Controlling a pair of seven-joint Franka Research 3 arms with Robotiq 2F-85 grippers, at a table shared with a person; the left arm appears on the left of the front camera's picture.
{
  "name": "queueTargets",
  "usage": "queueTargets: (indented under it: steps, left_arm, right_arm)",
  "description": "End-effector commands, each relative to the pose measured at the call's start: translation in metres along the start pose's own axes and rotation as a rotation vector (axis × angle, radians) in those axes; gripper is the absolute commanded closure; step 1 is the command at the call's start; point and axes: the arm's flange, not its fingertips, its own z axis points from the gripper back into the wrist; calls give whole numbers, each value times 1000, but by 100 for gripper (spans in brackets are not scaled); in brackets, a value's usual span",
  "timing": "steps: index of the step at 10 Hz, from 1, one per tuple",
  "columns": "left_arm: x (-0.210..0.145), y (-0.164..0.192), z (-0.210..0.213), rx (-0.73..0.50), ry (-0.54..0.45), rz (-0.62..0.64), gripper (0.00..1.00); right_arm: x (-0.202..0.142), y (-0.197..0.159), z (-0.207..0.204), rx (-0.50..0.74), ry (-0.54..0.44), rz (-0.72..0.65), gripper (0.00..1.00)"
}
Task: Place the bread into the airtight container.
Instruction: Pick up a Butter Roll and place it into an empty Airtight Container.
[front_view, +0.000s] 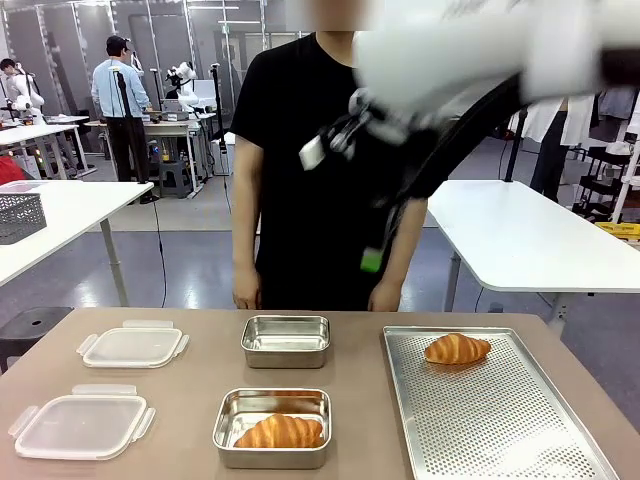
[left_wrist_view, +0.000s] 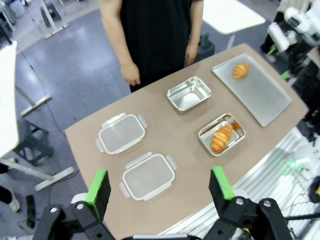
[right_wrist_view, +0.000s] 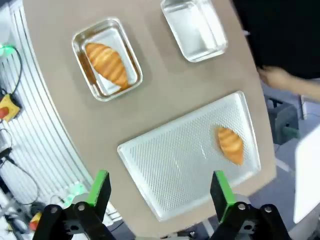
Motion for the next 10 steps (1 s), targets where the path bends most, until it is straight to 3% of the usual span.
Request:
queueTargets:
  steps: [1,3,4,5,6,8,10]
  left_arm:
    - [1,0,0,1,1,2,0]
    - [1,0,0,1,1,2,0]
    - [1,0,0,1,1,2,0]
    - [1,0,0,1,1,2,0]
    - [1,0,0,1,1,2,0]
    - [1,0,0,1,1,2,0]
    - [1,0,0,1,1,2,0]
  right_arm:
    - [-44,3,47,-25,-58,-173,0]
    - [-81,-5,56,-22,-82,-289,0]
    - [-96,-20,41,-30,-90,-322,0]
    - [-117,-38,24,-24,-164,-331,0]
    - [-134,-56,3,-6,-212,-268,0]
    - [-149,-82,-50,36,-165,-205,0]
    - [-154,-105,-93,103,-251,-108,0]
